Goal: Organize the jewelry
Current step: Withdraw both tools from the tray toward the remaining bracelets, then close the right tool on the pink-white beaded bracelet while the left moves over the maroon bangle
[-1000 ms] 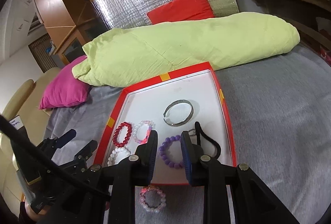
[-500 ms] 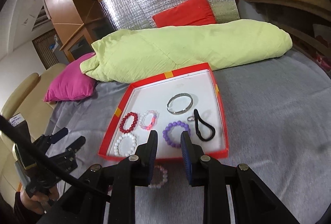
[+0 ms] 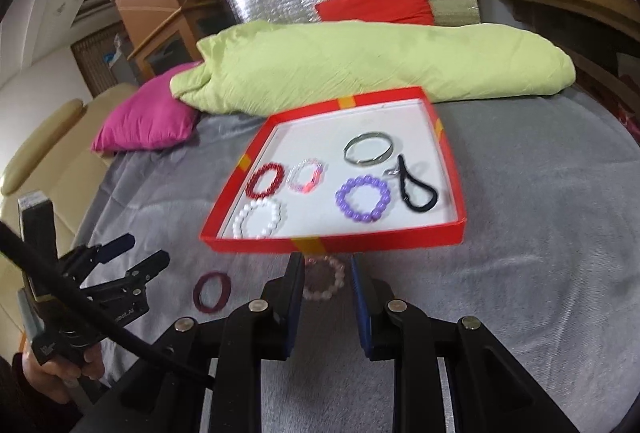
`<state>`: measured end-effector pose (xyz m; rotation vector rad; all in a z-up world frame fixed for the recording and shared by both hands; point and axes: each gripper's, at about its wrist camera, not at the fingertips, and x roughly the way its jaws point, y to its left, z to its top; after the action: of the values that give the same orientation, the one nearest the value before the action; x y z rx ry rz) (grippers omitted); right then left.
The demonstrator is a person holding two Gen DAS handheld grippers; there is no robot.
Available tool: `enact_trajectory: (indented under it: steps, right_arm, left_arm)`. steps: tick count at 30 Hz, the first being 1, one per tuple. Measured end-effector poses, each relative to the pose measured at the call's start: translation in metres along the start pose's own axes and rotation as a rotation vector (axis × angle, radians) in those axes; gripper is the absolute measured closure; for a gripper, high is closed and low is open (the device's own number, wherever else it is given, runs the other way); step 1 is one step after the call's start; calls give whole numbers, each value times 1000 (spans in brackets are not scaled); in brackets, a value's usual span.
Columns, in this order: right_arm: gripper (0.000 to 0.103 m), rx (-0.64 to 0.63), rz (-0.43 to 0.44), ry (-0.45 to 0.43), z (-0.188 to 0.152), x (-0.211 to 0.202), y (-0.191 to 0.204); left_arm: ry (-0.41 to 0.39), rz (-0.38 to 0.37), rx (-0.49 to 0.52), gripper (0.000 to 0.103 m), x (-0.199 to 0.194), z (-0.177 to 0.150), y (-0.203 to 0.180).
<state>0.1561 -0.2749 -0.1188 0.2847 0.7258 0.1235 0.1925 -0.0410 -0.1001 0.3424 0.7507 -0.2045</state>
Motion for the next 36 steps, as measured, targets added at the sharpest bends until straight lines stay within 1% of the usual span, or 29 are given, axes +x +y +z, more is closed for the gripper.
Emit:
enact_trajectory:
  steps: [10, 12, 14, 16, 25, 36]
  right_arm:
    - [78, -11, 2, 41, -3, 10, -1]
    - [76, -14, 1, 51, -4, 12, -2]
    - [72, -18, -1, 58, -4, 14, -3]
    - [70, -25, -2, 63, -5, 14, -3]
    - [70, -32, -5, 86, -7, 17, -5]
    - [70, -33, -9, 112, -9, 26, 3]
  left_arm:
    - [12, 2, 23, 38, 6, 3, -10]
    - [18, 1, 26, 38, 8, 3, -11]
    - [26, 0, 29, 38, 10, 3, -12]
    - [32, -2, 30, 38, 12, 4, -13]
    - [63, -18, 37, 38, 19, 4, -18]
    - [85, -23, 32, 38, 21, 3, -17]
